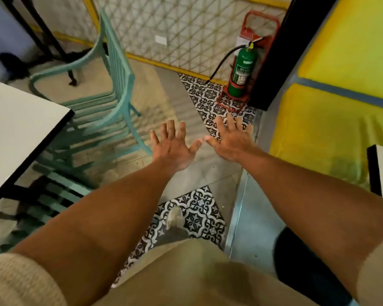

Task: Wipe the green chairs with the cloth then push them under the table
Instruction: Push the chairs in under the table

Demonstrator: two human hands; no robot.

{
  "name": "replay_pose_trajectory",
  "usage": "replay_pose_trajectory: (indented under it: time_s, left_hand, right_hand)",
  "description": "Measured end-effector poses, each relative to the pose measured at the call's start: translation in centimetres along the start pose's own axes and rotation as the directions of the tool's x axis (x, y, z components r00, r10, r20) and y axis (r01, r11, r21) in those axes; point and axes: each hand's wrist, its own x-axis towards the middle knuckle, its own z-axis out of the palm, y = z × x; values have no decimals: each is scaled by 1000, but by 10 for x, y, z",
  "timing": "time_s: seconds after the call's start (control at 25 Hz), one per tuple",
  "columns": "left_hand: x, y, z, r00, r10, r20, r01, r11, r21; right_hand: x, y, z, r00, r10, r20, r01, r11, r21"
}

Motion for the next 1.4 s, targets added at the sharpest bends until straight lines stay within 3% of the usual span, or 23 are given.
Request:
replay_pose_trajectory:
  time_s: [0.36, 0.48, 0.68, 0.84, 0.96, 1.08, 1.28, 1.4]
  left_hand:
    - [192, -31, -14, 994, -82, 76, 84, 996, -21]
    - [253, -45, -39, 993, -107, 43, 108, 994, -32]
    - [343, -73, -94, 979, -185, -86, 182, 982, -42]
    - [392, -106, -109, 918, -361, -163, 355, 933, -61]
    - [423, -133, -108, 819, -548, -171, 532, 836, -135]
    - [445, -149, -103, 657, -740, -141, 709, 671, -216]
    - [472, -135, -108, 294, -956, 2, 894, 274, -355]
    - [488, -138, -111, 147, -985, 90, 922, 103, -373]
  right_hand:
    - [183, 7, -33, 996, 32, 82, -31, 999, -17]
    - [249, 1, -63, 996, -4, 85, 7, 999, -37]
    - [363, -26, -119, 990, -128, 61, 132, 988, -74]
    - [450, -67, -140, 950, -301, 84, 309, 944, -119]
    - [525, -112, -150, 863, -489, 126, 504, 847, -168]
    - [589, -155, -161, 722, -673, 162, 692, 693, -203]
    - [672, -227, -198, 382, -874, 301, 920, 326, -219]
    - [693, -271, -208, 223, -918, 328, 967, 166, -193]
